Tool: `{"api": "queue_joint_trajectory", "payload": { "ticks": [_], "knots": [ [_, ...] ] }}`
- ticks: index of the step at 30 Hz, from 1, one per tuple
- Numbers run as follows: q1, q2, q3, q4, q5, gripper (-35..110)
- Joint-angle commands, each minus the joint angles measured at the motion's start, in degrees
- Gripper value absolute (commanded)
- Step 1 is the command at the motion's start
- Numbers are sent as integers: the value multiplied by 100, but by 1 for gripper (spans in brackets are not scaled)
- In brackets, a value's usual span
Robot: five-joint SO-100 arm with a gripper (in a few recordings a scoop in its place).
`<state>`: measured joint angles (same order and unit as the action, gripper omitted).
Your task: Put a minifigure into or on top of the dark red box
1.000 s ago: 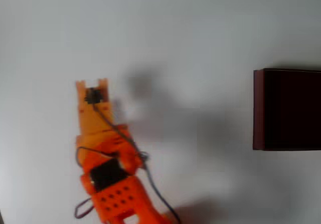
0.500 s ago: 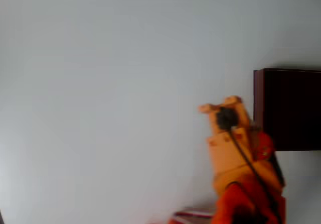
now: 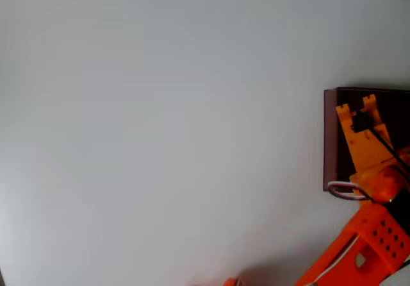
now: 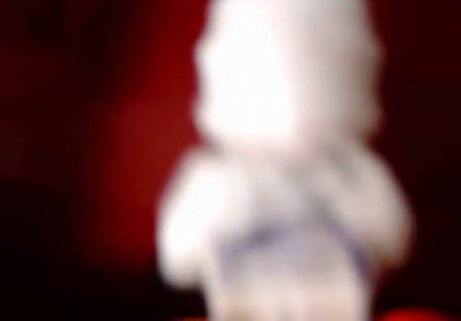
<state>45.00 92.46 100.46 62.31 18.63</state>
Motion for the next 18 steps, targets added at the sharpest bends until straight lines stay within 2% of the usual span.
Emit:
{"api": "queue_joint_trajectory", "payload": {
  "ticks": [1,5,10,16,18],
  "knots": [
    [62,431,97,-18,88,24],
    [-360,1591,879,-35,-35,22],
    [-1406,3841,2083,536,-1002,21],
    [-3788,7146,3560,1327,-1318,22],
    [-4781,8350,4148,1345,-1450,14]
  ]
}}
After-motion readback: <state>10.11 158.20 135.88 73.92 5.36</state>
